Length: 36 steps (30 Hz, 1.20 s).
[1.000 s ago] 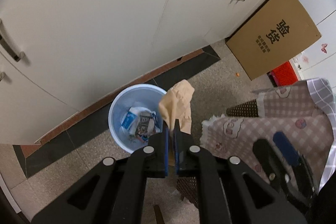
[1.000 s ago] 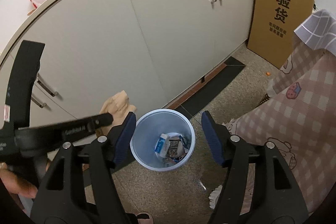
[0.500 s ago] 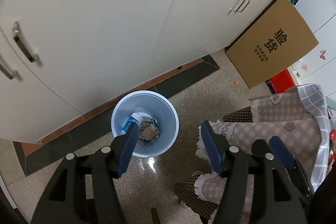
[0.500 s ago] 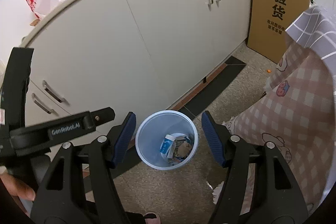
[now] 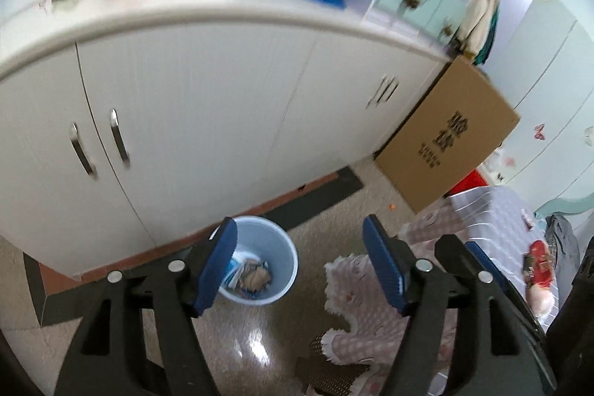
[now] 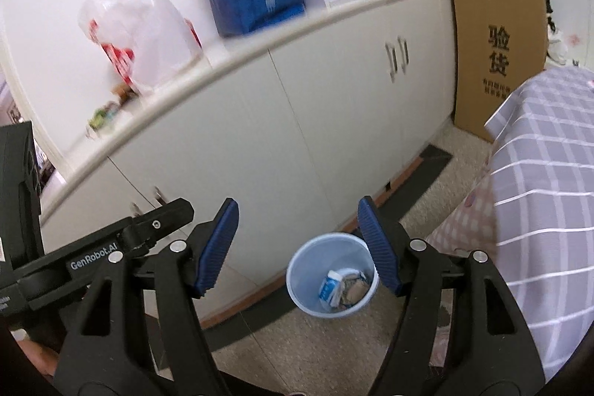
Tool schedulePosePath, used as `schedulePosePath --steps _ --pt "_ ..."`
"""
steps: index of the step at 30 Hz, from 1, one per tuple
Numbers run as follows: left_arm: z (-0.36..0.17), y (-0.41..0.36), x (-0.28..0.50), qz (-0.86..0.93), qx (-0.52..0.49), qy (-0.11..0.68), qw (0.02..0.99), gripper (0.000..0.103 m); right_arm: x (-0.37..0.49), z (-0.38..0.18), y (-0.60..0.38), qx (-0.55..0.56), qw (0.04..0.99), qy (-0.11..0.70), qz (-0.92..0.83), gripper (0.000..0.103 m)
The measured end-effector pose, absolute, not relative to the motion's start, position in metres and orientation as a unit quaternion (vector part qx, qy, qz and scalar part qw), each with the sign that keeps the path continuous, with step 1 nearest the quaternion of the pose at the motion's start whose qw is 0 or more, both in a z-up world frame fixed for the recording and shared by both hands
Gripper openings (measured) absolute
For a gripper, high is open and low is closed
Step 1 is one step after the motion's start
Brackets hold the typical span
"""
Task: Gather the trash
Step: 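Move both open grippers back over the table, then grasp the white plastic bag with the right gripper while the left grasps the gold wrapper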
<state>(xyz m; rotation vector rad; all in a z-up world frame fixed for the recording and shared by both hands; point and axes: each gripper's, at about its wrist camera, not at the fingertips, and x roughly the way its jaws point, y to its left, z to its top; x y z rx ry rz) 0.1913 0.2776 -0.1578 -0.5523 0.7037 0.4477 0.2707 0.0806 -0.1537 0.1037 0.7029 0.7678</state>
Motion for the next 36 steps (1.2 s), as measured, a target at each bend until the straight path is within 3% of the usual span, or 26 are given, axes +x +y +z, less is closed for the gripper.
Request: schedulePosePath --steps 8,17,26,33,34,36 --pt "-0.121 0.204 0.199 0.153 -0.224 0.320 0.908 0.072 0.252 -0.112 -0.019 0.101 0.909 0.284 0.288 0.075" --pt "-0.125 0.094 0.245 0.036 -0.190 0.354 0.915 0.073 0.251 -0.130 -0.167 0.206 0.938 0.260 0.103 0.086" --pt "-0.131 0.027 0.281 -0.004 -0.143 0.380 0.914 0.074 0.288 -0.169 -0.236 0.294 0.907 0.301 0.019 0.087" --pt "-0.137 0.011 0.309 -0.009 -0.128 0.394 0.910 0.074 0.339 -0.184 -0.244 0.272 0.897 0.349 -0.002 0.087" --pt "-0.138 0.008 0.315 -0.012 -0.125 0.397 0.909 0.074 0.341 -0.185 -0.246 0.271 0.897 0.350 0.001 0.086" --pt "-0.141 0.001 0.322 -0.015 -0.119 0.401 0.908 0.074 0.339 -0.187 -0.254 0.271 0.901 0.339 0.013 0.062"
